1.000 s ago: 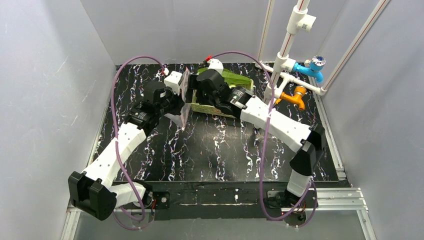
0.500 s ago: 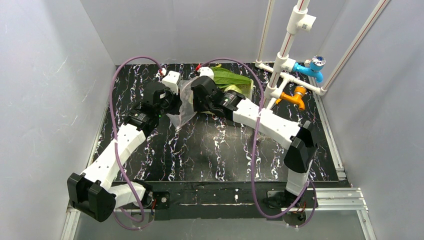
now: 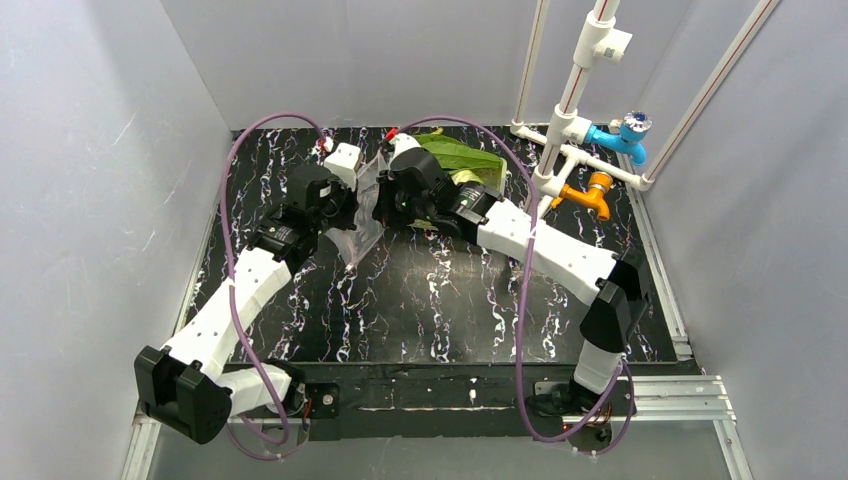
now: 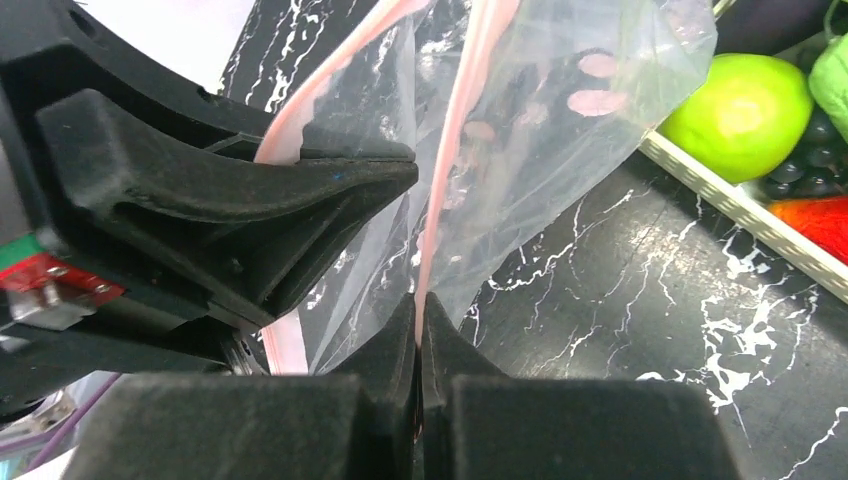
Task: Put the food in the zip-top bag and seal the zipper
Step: Open the zipper of the food storage bag.
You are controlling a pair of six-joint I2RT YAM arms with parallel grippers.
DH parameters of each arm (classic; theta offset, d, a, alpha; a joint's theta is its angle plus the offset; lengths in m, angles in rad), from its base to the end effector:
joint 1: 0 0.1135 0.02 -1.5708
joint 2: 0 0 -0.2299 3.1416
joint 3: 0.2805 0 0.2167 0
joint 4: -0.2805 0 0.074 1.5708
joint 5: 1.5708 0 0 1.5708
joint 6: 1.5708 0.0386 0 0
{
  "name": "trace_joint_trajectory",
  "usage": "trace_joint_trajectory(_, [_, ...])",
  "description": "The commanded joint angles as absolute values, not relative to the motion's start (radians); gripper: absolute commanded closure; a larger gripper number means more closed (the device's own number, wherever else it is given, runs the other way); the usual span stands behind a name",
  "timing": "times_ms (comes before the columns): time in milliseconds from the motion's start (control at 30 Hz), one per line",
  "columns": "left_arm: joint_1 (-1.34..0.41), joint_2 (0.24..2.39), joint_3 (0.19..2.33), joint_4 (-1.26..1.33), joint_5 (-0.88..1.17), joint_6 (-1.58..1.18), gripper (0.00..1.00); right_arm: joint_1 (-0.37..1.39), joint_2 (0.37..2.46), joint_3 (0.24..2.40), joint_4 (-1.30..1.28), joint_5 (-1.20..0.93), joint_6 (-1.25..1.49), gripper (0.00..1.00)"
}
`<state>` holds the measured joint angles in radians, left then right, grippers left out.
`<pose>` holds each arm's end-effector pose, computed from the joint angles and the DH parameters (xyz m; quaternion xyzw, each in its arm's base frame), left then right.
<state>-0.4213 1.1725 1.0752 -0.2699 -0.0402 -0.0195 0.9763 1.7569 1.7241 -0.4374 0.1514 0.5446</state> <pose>0.2278 -0.1004 0.3245 0.1533 0.8098 -0.1076 0.5559 0.2135 0.3054 0.3417 -0.1434 0.8387 0.3127 0.4222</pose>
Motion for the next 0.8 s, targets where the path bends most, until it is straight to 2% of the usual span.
trace_joint_trajectory(0, [-0.425,1.079,1.072,-0.254,-0.049,0.053,1.00,0.956,1.750,1.763,-0.404,0.071,0.535,0.99])
trace_joint_trajectory(167, [-0.428,0.969,0.996,-0.180,-0.330,0.069,1.00,0.913,1.776,1.796,-0.445,0.012,0.501,0.96])
trace_joint_trajectory(267, [-0.428,0.943,0.967,-0.146,-0.431,0.080,1.00,0.908,1.803,1.851,-0.487,-0.036,0.442,0.85])
trace_joint_trajectory(500, [-0.427,1.065,1.039,-0.239,-0.479,0.058,1.00,0.909,1.786,1.934,-0.528,-0.102,0.380,0.57])
trace_joint_trajectory(767, [-0.419,1.147,1.049,-0.253,-0.554,0.040,1.00,0.908,1.667,1.920,-0.583,-0.077,0.305,0.36])
